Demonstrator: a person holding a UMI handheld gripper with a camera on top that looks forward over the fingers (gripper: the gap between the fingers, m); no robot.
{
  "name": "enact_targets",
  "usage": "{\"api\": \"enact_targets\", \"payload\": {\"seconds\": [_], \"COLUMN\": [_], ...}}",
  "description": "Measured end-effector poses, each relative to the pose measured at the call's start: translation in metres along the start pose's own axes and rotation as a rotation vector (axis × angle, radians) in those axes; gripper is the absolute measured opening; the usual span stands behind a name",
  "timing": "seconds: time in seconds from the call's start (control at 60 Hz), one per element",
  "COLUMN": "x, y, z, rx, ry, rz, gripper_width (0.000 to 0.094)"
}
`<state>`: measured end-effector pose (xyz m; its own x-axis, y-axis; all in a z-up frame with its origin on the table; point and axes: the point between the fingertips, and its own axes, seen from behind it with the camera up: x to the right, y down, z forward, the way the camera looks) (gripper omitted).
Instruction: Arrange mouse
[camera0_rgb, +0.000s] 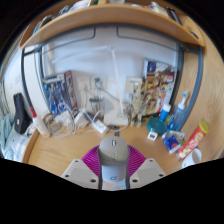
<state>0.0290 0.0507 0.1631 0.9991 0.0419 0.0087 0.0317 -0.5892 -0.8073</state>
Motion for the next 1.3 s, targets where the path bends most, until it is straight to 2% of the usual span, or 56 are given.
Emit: {"api": "enact_targets", "payload": {"seconds": [0.167,0.317,0.483,0.667,0.7,0.733,0.75,0.767,0.817,0.9,1.167,1.3], "x": [-0.019,-0.016,-0.012,-0.011,-0.01,-0.006,-0.004,-0.003,0.001,-0.001,-0.048,-0.068], "y": [0.089,0.148,0.177,0.189,0.189,0.186,0.184,0.18,0.168,0.141,0.046,0.017], "z": [0.028,0.045,0.048,0.046,0.045,0.043,0.04,0.038,0.03,0.01,-0.081,-0.112], "rx": [-0.145,-0.25,-0.288,-0.323,-0.329,-0.328,-0.325,-0.319,-0.3,-0.262,-0.139,-0.074], "ry": [-0.002,0.016,0.033,0.025,0.024,0.033,0.039,0.044,0.062,0.061,-0.029,-0.047], "rz": [-0.011,-0.024,-0.016,0.02,0.024,0.022,0.017,0.011,-0.007,-0.012,0.05,0.035], "gripper_width": [0.0307,0.0307,0.0365,0.0498,0.0557,0.0684,0.0668,0.0729,0.0831,0.0831,0.0825,0.0828]}}
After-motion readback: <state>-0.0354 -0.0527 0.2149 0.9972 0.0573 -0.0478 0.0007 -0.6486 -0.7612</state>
